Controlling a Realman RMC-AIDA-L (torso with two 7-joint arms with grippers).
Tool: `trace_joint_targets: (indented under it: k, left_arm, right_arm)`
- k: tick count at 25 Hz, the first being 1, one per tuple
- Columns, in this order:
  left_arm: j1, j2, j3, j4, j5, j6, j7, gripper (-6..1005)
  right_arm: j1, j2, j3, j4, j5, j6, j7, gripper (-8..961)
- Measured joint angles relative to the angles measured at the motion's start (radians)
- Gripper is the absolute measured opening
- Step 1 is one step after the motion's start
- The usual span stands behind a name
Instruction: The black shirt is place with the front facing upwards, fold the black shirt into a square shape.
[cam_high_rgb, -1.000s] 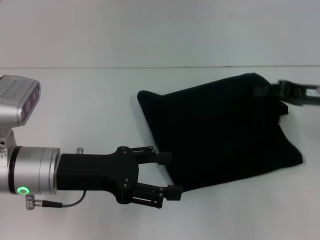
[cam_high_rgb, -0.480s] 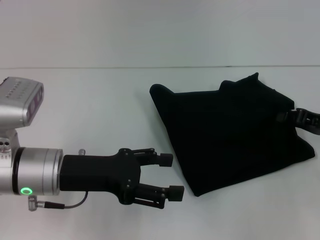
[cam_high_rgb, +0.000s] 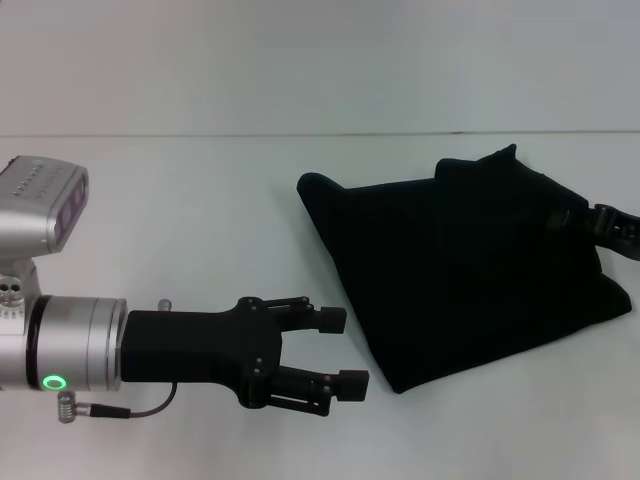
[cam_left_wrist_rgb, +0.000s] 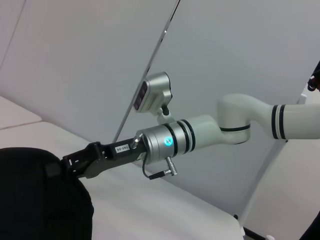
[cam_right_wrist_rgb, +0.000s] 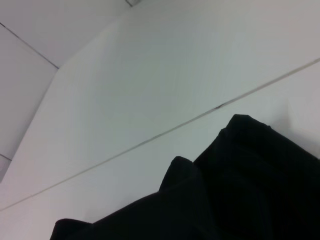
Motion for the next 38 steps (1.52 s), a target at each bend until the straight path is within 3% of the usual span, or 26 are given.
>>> trace_joint_targets:
  k: [5, 10, 13, 18, 23, 28, 33, 38]
  left_arm:
    - [0.0, 0.001, -0.003, -0.002, -0.004, -0.008, -0.027, 948]
    - [-0.007, 0.002, -0.005, -0.004, -0.01, -0.043, -0.134, 948]
    - [-0.018, 0.001, -0.007, -0.022, -0.012, -0.074, -0.188, 948]
    - [-0.053, 0.01, -0.025, -0.085, -0.021, -0.168, -0.321, 948]
    - [-0.094, 0.015, -0.021, -0.102, -0.015, -0.276, -0.492, 948]
    - [-0.162, 0.031, -0.011, -0.191, -0.01, -0.452, -0.615, 948]
    - [-0.206, 0.021, 0.028, -0.248, 0.0, -0.626, -0.707, 947]
    - [-0.236, 0.013, 0.073, -0.28, 0.001, -0.734, -0.763, 947]
  right_arm:
    - [-0.009, 0.004, 0.015, -0.037, 0.003, -0.007, -0.007, 197]
    - [-0.016, 0.006, 0.068, -0.043, 0.023, -0.038, -0.065, 434]
    - [-0.021, 0.003, 0.082, -0.043, 0.028, -0.043, -0.097, 683]
    - [-0.041, 0.005, 0.107, -0.05, 0.029, -0.059, -0.16, 902]
    - [-0.068, 0.004, 0.143, -0.052, 0.03, -0.21, -0.353, 902]
    - [-0.115, 0.015, 0.158, -0.053, 0.031, -0.347, -0.594, 902]
    - [-0.156, 0.035, 0.179, -0.053, 0.03, -0.389, -0.718, 903]
    - [-0.171, 0.031, 0.181, -0.054, 0.026, -0.403, -0.726, 903]
